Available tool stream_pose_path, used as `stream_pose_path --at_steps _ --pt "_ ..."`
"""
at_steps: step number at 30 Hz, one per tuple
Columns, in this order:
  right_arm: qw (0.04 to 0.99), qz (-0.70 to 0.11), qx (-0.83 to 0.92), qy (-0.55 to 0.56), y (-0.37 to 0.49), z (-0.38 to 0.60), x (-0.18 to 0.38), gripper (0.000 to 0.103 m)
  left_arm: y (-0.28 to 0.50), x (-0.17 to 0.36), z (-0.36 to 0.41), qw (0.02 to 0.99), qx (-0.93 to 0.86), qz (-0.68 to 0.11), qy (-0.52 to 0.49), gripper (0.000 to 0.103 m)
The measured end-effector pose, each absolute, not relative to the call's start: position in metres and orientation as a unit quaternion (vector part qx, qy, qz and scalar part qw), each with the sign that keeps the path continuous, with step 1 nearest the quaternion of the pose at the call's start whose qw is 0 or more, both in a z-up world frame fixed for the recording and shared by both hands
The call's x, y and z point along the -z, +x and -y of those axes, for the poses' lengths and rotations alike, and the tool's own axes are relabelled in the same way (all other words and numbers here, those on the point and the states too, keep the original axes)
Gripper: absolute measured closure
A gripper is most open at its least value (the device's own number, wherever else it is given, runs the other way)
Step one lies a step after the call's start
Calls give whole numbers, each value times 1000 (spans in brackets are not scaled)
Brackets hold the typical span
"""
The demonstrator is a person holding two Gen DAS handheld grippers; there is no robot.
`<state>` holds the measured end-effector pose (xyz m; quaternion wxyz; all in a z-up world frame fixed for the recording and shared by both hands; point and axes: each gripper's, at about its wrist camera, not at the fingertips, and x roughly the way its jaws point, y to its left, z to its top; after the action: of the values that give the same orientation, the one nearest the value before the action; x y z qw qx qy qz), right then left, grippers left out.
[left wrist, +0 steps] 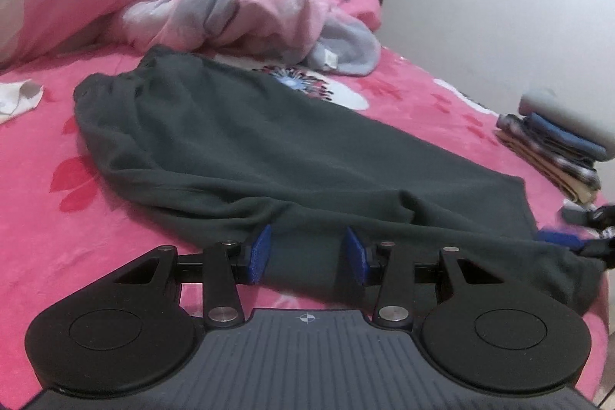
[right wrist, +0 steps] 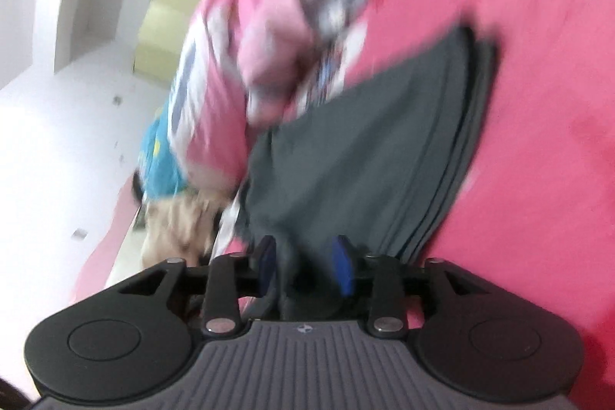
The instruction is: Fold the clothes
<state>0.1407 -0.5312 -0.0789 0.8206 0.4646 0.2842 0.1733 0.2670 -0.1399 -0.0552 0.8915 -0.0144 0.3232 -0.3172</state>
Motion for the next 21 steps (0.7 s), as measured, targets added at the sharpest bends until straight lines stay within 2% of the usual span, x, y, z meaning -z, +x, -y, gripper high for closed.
stream_pose_path --at_steps 3,8,11,14,15,16,20,21 --pt "866 -228 -149 420 119 537 53 66 268 56 138 893 311 -325 -10 60" --pt "901 -229 -234 283 108 478 26 72 269 59 141 894 304 -329 -7 60" --pt "903 -233 -289 215 103 446 30 73 268 60 143 895 302 -327 1 60" --pt "911 -279 -226 201 113 450 52 73 270 63 142 895 303 -328 0 60" --pt "904 -287 -201 245 116 466 63 75 270 63 141 894 304 -328 -2 60" --pt "894 -293 -175 289 119 482 74 93 270 63 141 895 303 -328 -2 60" --pt "878 -262 -105 387 106 526 83 92 271 63 141 895 303 -329 -4 60" --pt "895 -252 -84 359 98 525 74 92 271 63 141 895 302 -329 -5 60"
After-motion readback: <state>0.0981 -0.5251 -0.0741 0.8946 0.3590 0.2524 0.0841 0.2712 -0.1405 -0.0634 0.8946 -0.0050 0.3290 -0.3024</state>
